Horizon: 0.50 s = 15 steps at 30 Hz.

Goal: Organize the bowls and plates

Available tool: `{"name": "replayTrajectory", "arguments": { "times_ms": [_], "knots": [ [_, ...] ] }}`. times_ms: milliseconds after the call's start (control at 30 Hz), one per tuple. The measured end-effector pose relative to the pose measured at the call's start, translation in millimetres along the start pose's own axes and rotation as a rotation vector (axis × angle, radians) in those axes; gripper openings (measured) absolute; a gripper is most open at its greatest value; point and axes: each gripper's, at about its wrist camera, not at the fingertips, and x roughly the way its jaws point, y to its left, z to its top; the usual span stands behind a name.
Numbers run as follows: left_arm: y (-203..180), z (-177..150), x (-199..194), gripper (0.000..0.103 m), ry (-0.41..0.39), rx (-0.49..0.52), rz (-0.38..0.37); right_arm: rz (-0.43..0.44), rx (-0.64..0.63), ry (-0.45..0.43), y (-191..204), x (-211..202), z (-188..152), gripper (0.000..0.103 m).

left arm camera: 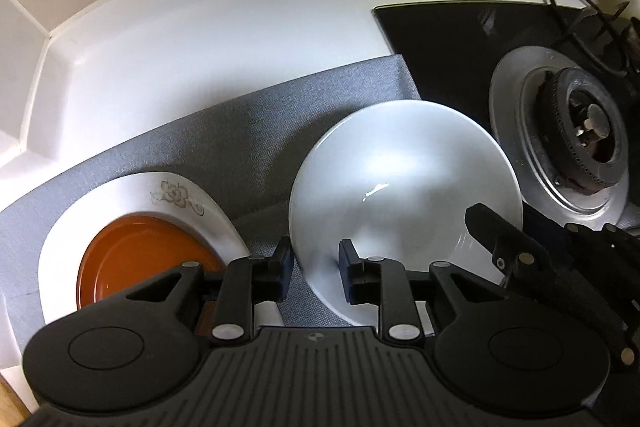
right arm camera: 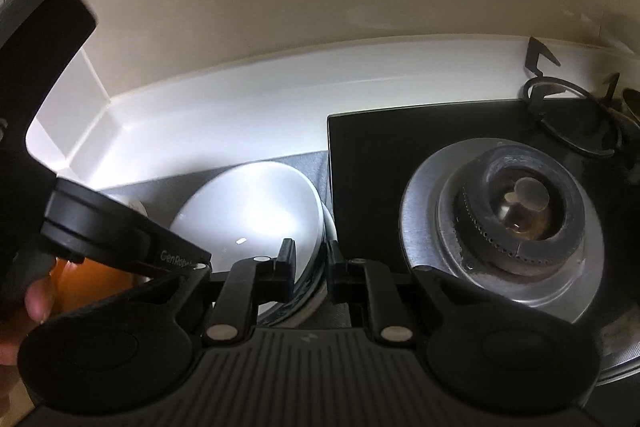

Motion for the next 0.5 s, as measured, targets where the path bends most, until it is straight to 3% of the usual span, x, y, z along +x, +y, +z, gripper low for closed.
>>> {"name": "replayTrajectory", "arguments": {
  "times_ms": [267,333,400,500],
  "knots": [
    [10.9,1.4,9.8,0.026,0.006,-0.072,-0.05,0.019,-0.002,0.0,-4.1,2.8,2.3,0.015],
    [17.9,0.9,14.8,0.027,0.008,-0.09,-0.099,0.058,0.039,0.0,-10.1,2.4,2.3,0.022],
    [31.1,-1.2,18.0,0.027,0.006,-0.138,-0.166,0.145,0.117,0.017,-22.2,2.8,3.8,0.04],
    [46.0,-0.3,22.8,0.029,0.018,-0.201,-0.237,0.199,0.202,0.026,-37.8,-0.3,5.6,0.042]
  ]
}}
